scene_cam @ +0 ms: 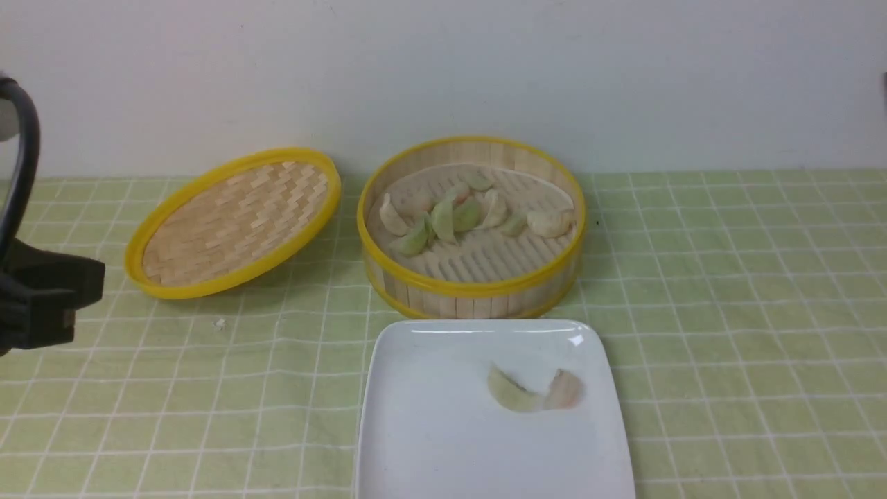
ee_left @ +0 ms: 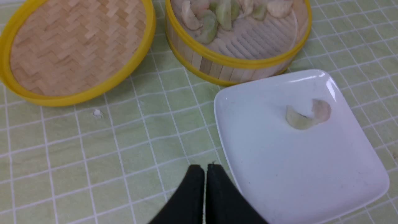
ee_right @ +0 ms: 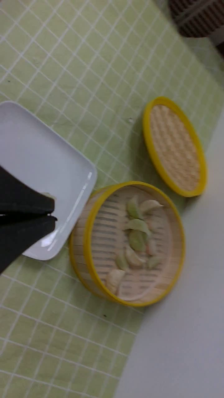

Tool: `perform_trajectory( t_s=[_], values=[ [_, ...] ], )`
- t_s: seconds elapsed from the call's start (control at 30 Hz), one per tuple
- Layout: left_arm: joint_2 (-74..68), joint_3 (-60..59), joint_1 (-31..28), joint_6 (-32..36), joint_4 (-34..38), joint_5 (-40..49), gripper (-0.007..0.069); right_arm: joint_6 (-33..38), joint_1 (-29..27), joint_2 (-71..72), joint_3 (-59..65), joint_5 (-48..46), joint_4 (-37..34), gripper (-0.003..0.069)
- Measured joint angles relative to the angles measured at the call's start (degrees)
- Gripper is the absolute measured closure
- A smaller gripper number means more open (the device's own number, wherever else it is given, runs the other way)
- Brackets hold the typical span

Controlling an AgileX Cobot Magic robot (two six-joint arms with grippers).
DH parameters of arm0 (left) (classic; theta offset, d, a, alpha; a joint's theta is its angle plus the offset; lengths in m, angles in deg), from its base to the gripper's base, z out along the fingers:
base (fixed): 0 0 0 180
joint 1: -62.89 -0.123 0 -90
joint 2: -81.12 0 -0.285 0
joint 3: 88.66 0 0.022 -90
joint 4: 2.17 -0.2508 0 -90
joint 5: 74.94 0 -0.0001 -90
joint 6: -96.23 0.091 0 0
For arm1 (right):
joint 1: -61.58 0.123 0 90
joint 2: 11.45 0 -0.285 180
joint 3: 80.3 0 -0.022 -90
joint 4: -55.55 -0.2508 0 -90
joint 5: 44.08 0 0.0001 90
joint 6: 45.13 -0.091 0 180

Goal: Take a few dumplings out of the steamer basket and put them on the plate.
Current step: Use the right arm to put the dumpling into the plate

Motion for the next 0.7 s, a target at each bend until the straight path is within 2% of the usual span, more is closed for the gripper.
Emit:
perform_trajectory(
  t_s=[0.13, 0.3, 0.43, 0.5, 0.7],
  values=[
    [0.0, 0.0, 0.0, 0.0, 0.0, -1.55, 0.0631, -0.13, 0.0, 11.48, 10.24, 7.36, 1.27, 0.0673],
    [0.0, 0.0, 0.0, 0.04, 0.17, -2.86, 0.0631, -0.13, 0.0, 33.68, 30.82, 24.32, 4.04, 0.0673],
    [0.0, 0.0, 0.0, 0.04, 0.83, -2.92, 0.0631, -0.65, 0.0, 48.02, 42.59, 36.53, 4.82, 0.0673],
    [-0.3, 0.0, 0.0, 0.04, 1.47, -3.34, 0.0631, -1.46, 0.0, 50.08, 45.25, 40.2, 5.28, 0.0673],
    [-0.65, -0.1, 0.0, 0.88, 2.84, -4.33, 0.0631, -3.34, 0.0, 47.85, 46.66, 42.34, 5.56, 0.0673]
  ],
)
